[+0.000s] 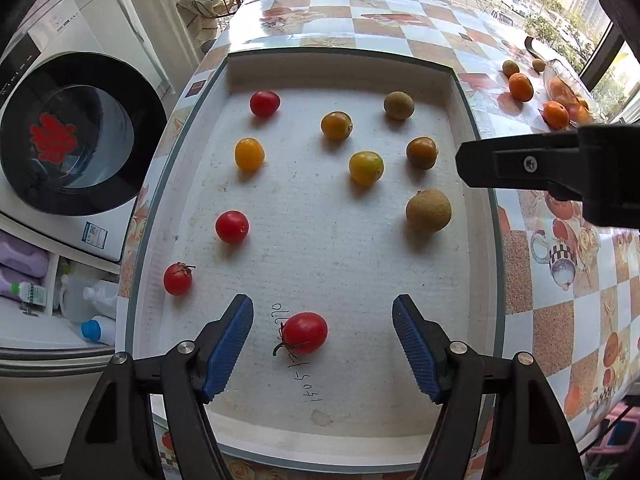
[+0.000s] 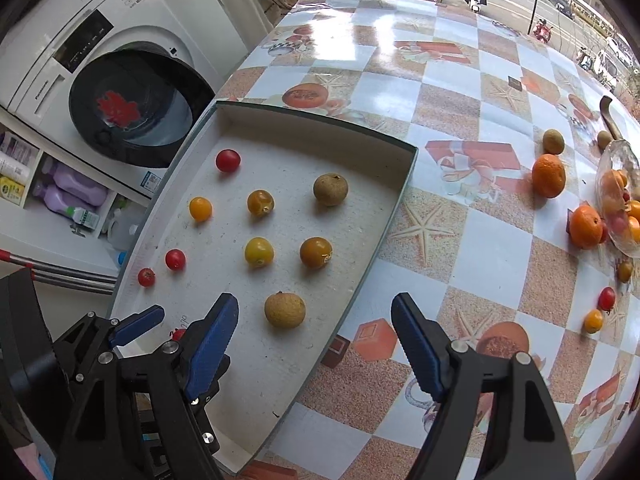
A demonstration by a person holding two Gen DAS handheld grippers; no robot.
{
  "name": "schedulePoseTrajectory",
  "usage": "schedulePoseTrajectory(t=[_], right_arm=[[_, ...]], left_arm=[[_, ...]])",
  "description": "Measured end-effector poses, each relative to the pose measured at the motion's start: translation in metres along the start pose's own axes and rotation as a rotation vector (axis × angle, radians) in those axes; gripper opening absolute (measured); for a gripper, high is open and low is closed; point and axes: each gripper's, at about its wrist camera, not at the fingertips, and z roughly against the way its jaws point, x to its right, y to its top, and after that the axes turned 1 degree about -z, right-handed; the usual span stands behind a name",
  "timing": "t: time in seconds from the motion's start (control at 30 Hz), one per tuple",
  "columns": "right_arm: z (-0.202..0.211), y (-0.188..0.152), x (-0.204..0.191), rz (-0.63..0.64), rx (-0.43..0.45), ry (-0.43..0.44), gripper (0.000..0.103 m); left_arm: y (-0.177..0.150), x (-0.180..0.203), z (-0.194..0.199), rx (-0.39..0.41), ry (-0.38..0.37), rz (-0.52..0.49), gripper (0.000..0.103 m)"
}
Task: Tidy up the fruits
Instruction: 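Open both grippers to drop the fruits into the tray, then move both grippers back toward the last tomatoes near the bowl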
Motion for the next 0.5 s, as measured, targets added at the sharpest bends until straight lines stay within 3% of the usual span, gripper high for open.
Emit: schedulePoseTrajectory(t=[0.27,0.5], right_arm=[[0.017,-0.016,0.051,-0.113,0.012,-0.05,0.082],[0.043,-0.041,0.135,-0.286,0.05,-0.17,0.082]], left_arm=[[0.019,0.023,0.017,0.04,-0.013,-0.053,0.073],[0.049,0.08,0.028,0.091,-0.076,-0.158,0.073]])
